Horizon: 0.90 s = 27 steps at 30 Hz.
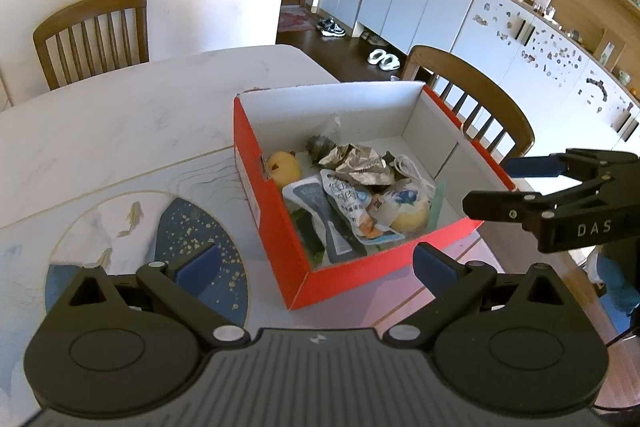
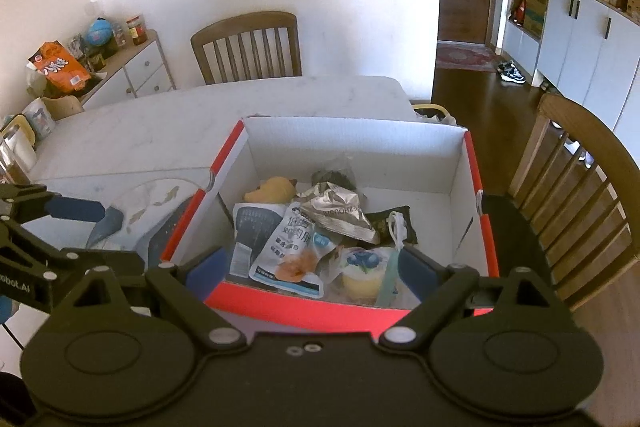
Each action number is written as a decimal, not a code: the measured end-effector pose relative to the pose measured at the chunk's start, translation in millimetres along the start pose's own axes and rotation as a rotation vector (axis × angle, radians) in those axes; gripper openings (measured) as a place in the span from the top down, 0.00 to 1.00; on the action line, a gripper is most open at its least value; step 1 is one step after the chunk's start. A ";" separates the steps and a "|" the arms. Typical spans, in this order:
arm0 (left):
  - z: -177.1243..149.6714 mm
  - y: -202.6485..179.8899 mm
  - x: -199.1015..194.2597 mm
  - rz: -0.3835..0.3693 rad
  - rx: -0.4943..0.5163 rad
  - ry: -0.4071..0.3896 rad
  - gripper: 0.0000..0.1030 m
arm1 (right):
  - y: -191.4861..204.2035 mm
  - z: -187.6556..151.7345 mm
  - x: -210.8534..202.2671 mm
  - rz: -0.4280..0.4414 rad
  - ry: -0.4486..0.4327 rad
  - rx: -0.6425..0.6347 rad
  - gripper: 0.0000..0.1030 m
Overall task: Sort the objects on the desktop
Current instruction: 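Withdraw both grippers from the box back over the table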
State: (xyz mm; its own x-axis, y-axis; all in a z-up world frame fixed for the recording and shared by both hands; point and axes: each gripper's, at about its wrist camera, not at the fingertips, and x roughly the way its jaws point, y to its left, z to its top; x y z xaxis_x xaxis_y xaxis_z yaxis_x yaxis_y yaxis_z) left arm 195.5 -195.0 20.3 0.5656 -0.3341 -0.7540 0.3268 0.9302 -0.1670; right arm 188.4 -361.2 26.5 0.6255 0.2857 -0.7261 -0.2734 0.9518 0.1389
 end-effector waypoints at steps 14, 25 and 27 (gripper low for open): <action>-14.2 2.3 6.1 0.036 0.017 0.031 0.00 | 10.0 -5.7 0.4 -0.022 0.018 -0.009 0.10; -15.9 9.1 5.4 0.056 -0.018 0.023 0.00 | 13.6 -10.1 1.1 -0.039 0.034 -0.002 0.10; -16.0 8.0 3.1 0.061 -0.009 0.011 0.00 | 14.3 -10.9 0.8 -0.041 0.036 -0.001 0.10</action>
State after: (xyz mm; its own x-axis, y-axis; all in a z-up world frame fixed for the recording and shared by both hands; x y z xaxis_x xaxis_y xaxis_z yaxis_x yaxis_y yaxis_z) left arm 187.8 -186.2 6.4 0.5755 -0.2754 -0.7700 0.2857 0.9500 -0.1263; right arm 177.1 -348.5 20.6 0.6098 0.2425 -0.7546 -0.2487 0.9625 0.1083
